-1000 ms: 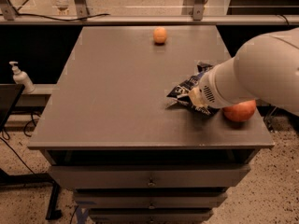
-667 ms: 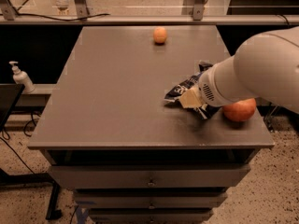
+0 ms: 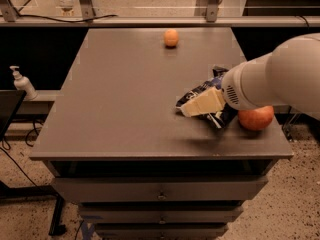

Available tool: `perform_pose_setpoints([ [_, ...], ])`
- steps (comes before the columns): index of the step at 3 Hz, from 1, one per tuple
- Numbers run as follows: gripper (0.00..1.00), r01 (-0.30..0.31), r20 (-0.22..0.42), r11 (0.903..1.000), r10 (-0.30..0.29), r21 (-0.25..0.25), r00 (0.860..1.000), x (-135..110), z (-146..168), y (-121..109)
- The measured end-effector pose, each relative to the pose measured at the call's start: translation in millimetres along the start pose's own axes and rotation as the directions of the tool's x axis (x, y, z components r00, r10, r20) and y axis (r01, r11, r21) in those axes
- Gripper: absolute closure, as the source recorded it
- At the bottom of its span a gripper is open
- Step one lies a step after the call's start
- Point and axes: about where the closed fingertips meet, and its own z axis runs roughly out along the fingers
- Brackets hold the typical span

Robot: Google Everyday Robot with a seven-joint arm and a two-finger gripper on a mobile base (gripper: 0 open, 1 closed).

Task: Move blue chip bag near apple

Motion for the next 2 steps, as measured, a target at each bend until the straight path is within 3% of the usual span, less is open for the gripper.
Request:
perform_pose_setpoints([
  [1, 0.00, -0.042, 0.132, 0.9968, 0.032, 0.068, 0.991, -0.2, -27.0, -39.8],
  [2, 0.00, -0.082, 0.297, 0.9885, 0.041, 0.127, 0.954, -15.4, -52.9, -77.1],
])
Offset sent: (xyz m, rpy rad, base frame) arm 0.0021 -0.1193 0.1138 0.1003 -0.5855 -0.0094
